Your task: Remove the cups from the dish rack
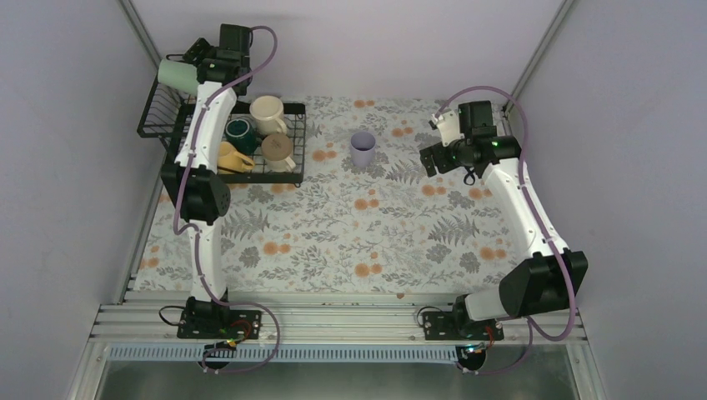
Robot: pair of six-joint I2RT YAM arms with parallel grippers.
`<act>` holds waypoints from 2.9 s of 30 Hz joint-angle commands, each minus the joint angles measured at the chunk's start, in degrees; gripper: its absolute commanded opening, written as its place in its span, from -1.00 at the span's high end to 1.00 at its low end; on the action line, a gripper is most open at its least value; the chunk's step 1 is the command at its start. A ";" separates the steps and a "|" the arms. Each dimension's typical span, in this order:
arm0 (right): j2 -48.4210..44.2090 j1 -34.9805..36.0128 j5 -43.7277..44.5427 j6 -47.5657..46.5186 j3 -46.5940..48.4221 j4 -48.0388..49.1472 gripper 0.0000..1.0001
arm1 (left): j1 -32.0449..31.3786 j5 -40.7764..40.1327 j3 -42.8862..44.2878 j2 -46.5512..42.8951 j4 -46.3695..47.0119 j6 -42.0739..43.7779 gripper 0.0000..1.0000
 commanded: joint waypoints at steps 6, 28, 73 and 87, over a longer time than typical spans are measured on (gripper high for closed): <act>-0.86 0.56 0.50 0.70 -1.29 1.88 -1.00 | 0.86 0.61 -1.36 0.95 1.37 -1.26 -1.00; -1.66 0.89 -0.34 0.52 -1.96 2.07 -1.00 | 2.63 -2.02 -3.32 2.69 6.87 0.06 0.07; -8.08 -5.01 14.70 1.02 -4.91 2.11 -1.00 | -30.89 -7.22 -0.91 -15.17 28.06 7.97 0.95; -13.59 -14.81 15.79 -1.09 -6.74 -1.48 -1.00 | -32.86 34.99 6.81 -8.41 5.24 -23.13 0.95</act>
